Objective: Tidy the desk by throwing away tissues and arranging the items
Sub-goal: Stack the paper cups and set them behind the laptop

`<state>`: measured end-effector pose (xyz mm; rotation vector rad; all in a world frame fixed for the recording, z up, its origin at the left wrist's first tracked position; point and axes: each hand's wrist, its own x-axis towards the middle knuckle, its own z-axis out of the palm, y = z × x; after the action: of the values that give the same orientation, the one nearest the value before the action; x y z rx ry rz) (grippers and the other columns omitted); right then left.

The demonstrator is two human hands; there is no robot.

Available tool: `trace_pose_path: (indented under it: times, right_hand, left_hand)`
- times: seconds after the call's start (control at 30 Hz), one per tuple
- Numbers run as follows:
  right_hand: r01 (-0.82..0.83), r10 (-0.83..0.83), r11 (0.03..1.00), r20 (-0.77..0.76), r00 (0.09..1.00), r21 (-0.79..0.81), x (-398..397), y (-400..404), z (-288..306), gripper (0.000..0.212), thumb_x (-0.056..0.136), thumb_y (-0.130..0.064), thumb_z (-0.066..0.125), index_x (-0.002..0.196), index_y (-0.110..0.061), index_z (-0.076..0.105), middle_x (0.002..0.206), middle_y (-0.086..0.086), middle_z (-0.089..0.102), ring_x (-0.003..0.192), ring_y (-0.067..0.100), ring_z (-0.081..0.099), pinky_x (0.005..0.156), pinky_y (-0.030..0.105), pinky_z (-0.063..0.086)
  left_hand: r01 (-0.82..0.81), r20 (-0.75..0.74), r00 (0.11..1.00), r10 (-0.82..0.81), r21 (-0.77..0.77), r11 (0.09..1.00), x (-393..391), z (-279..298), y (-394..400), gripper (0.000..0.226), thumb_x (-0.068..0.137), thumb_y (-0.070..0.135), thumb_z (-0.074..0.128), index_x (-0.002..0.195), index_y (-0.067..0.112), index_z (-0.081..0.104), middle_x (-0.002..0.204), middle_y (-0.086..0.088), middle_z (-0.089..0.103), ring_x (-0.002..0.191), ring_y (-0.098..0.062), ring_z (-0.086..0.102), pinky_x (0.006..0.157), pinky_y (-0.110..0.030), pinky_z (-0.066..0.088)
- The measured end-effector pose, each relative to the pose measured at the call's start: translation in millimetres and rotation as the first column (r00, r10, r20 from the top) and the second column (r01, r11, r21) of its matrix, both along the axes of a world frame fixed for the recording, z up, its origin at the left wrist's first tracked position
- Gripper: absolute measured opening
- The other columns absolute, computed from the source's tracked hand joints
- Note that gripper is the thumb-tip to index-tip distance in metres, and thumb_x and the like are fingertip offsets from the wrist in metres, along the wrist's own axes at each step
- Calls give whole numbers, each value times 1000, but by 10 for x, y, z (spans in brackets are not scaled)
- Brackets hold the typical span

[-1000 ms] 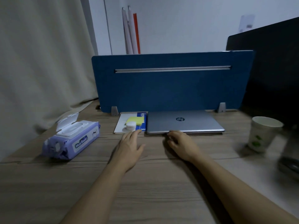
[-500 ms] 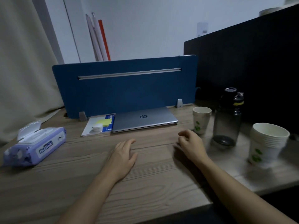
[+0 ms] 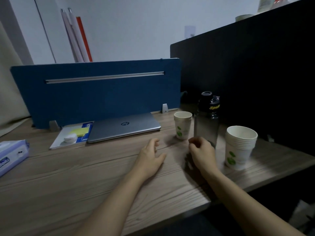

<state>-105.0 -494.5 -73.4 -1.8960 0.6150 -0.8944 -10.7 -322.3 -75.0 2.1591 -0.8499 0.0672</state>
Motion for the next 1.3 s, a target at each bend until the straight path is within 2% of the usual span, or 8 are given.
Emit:
trace_pose_path:
  times: [0.07,0.2,0.3,0.4,0.63,0.87,1.1,1.3]
  right_hand:
    - [52,-57,995,58,997,85,-8,-55,2,15,85,-13,55,88,-19,68,77,-8,67,62,-5,60,47,6,38]
    - [122,-135,984,95,986,129,46,-1,52,16,85,-12,52,84,-16,67,77,-7,65,74,9,58,65,26,43]
    - [122,-137,985,119,983,123,88,-17,39,16,84,-12,52,81,-18,66,75,-13,63,72,-4,56,61,14,40]
    - [133,-154,979,129,980,157,127,-89,20,17,84,-12,51,81,-22,66,77,-14,64,76,-3,55,67,22,41]
    - [188,-206,968,96,974,168,270,-162,19,19,83,-14,51,74,-25,63,76,-16,64,82,14,58,74,27,42]
    - [176,-186,973,56,981,153,251,-133,44,18,85,-17,51,88,-20,68,90,0,69,89,21,61,80,34,50]
    - [114,-123,982,54,991,153,33,-33,72,13,87,-16,53,82,-18,64,79,-3,63,70,11,57,42,10,36]
    - [108,-123,981,87,989,163,-334,102,51,17,84,-16,55,82,-29,65,82,-13,65,77,1,59,60,16,42]
  left_hand:
    - [25,-12,1000,-25,-14,1000,69,-19,-255,58,86,33,68,138,20,44,133,-1,57,116,-15,56,102,-33,45]
    - [32,-49,998,-34,-51,998,254,-1,-697,66,85,36,70,142,23,39,139,0,54,125,-16,52,106,-36,43]
    - [41,-131,990,-57,-123,992,440,17,-1003,78,80,36,75,145,21,34,141,-2,53,126,-16,53,107,-39,43]
    - [67,-190,976,-106,-200,977,629,17,-1210,88,72,33,83,144,22,34,136,0,57,121,-16,56,104,-41,46]
    - [98,-202,967,-152,-256,962,810,5,-1382,79,67,29,85,133,26,42,106,12,61,95,-6,60,73,-16,44]
    - [55,-173,979,-104,-265,963,660,-16,-1037,78,65,36,85,130,27,45,110,11,61,102,-10,59,75,-17,41]
    - [37,-161,984,-75,-225,974,379,-37,-299,77,63,42,87,127,35,44,104,24,61,88,15,57,65,-1,40]
    - [6,-146,989,-38,-214,977,186,-61,178,75,63,42,87,123,36,44,103,26,61,88,21,56,67,-3,40]
